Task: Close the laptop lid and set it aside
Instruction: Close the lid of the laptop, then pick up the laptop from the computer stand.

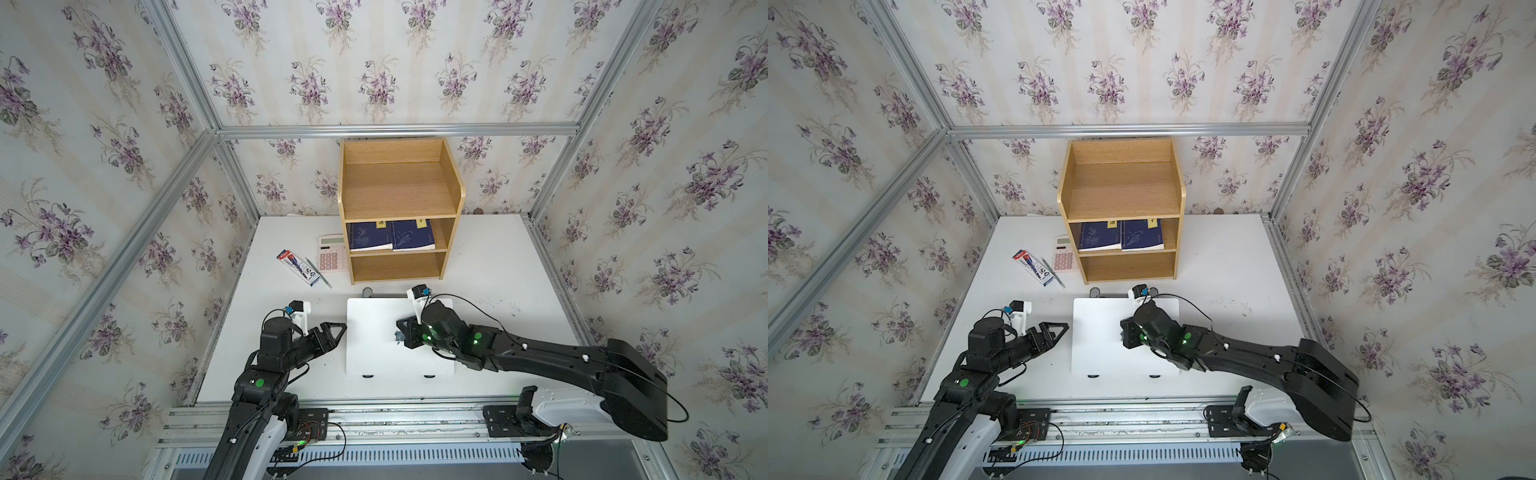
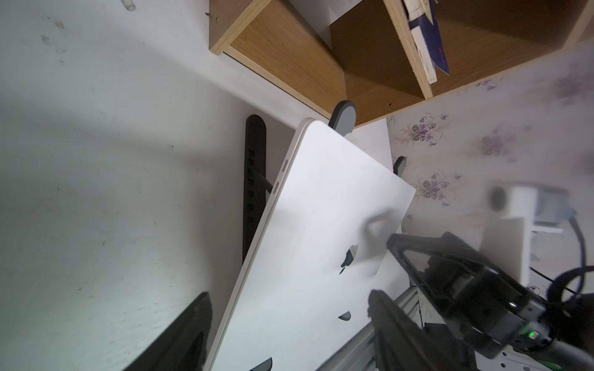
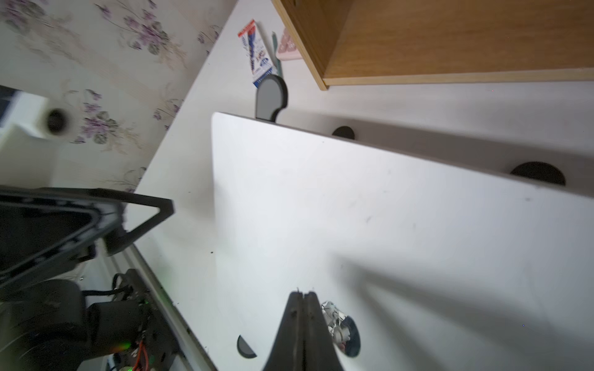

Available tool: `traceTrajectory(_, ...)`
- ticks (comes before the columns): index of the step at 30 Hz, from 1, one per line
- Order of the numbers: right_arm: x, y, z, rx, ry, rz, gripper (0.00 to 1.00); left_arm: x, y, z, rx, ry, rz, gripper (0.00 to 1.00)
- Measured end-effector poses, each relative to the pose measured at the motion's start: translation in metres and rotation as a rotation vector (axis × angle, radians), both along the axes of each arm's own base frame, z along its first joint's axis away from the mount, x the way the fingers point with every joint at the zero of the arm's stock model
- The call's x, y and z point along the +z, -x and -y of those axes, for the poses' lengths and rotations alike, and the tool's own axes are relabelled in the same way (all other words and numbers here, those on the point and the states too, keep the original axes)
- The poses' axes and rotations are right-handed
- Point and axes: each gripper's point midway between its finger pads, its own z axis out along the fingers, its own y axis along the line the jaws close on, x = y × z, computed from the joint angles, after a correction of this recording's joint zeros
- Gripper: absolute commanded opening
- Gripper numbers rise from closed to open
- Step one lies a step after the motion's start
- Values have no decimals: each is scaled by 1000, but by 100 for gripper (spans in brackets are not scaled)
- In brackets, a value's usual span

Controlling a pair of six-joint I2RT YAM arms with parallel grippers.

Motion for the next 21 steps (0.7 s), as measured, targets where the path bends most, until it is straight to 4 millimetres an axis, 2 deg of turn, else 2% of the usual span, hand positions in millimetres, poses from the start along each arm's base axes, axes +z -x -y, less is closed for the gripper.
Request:
traceTrajectory(2,20,9,10,34,-73,64,70,-6,-2,3,-12,10,3,79)
traceTrajectory(3,27,13,13,50,-94,87,78,-8,-3,3,-16,13,5,79)
traceTrajectory(5,37,18,22,74,-121,128,85,-11,-5,4,-19,16,12,78)
traceTrajectory(9,46,22,40,87,-140,188,94,-21,-7,7,-34,27,16,79)
traceTrajectory(13,43,17,71,44,-170,228,100,-24,-8,11,-56,46,38,79)
traceTrajectory(18,17,-3,114,-70,-221,205,99,-21,-10,13,-65,58,74,79)
traceTrajectory(21,-1,-11,130,-102,-272,146,93,-23,-11,13,-65,58,76,78)
